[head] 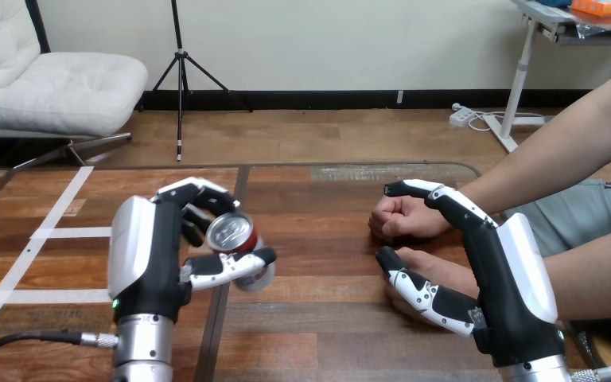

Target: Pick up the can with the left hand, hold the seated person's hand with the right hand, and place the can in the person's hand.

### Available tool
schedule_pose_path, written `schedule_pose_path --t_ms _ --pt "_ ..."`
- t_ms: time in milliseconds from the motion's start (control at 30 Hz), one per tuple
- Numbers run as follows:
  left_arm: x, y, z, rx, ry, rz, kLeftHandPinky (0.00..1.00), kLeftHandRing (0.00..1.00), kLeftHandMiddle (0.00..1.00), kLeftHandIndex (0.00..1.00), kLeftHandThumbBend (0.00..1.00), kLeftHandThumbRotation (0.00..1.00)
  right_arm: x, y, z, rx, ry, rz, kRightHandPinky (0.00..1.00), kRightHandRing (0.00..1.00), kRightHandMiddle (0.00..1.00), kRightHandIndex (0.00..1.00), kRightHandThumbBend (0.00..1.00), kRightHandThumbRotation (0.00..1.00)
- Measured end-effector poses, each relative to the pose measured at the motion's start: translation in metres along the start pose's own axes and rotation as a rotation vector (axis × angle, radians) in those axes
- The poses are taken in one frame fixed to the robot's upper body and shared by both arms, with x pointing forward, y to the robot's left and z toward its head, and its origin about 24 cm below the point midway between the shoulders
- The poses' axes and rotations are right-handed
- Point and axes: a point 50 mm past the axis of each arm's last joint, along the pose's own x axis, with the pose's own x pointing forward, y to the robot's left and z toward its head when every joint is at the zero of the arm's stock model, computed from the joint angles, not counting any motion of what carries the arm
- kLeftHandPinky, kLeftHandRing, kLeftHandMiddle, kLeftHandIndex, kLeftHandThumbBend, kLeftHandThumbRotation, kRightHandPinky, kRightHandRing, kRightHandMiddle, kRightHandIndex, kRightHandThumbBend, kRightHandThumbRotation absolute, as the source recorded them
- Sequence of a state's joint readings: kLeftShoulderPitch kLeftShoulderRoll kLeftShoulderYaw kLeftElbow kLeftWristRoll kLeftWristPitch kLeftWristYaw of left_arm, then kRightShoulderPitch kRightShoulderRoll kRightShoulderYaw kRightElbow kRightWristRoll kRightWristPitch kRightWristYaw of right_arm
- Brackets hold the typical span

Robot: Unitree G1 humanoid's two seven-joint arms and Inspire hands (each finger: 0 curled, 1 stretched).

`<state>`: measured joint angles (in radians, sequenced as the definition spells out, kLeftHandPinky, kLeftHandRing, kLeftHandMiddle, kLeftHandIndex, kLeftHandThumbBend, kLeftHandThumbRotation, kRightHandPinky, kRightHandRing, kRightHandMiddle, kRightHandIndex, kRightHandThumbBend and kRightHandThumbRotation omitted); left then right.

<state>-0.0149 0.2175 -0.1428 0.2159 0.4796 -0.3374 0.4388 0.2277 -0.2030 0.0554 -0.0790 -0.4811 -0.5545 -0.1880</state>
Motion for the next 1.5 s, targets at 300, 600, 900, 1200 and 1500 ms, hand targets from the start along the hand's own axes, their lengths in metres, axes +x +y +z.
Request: schedule_pose_path --t_ms 300,600,900,1200,1500 --pt "-0.002 -0.001 0.006 -0.011 -0.024 0.001 0.3 0.36 0.42 0.44 0.79 0.0 -0.001 -0.001 0.0 -0.011 0.0 -0.003 0.77 0.8 0.78 0.72 0.52 0.0" --pt "-0.008 -0.002 0.009 -0.019 -0.024 -0.001 0.3 0.36 0.42 0.44 0.8 0.0 -0.003 -0.007 0.002 -0.048 -0.006 -0.017 0.75 0.79 0.77 0.72 0.56 0.0" --pt "-0.014 -0.003 0.011 -0.018 -0.026 -0.013 0.29 0.35 0.42 0.43 0.8 0.0 -0.003 -0.014 0.006 -0.157 -0.004 -0.018 0.7 0.77 0.76 0.72 0.6 0.01" --pt "-0.018 -0.005 0.012 -0.025 -0.028 -0.016 0.29 0.35 0.41 0.43 0.79 0.0 -0.004 -0.022 0.005 -0.252 0.028 -0.011 0.72 0.81 0.79 0.75 0.63 0.06" --pt "-0.019 -0.008 0.014 -0.04 -0.026 -0.012 0.28 0.34 0.41 0.43 0.8 0.0 -0.009 -0.034 0.003 -0.365 0.07 0.036 0.79 0.87 0.83 0.79 0.71 0.04"
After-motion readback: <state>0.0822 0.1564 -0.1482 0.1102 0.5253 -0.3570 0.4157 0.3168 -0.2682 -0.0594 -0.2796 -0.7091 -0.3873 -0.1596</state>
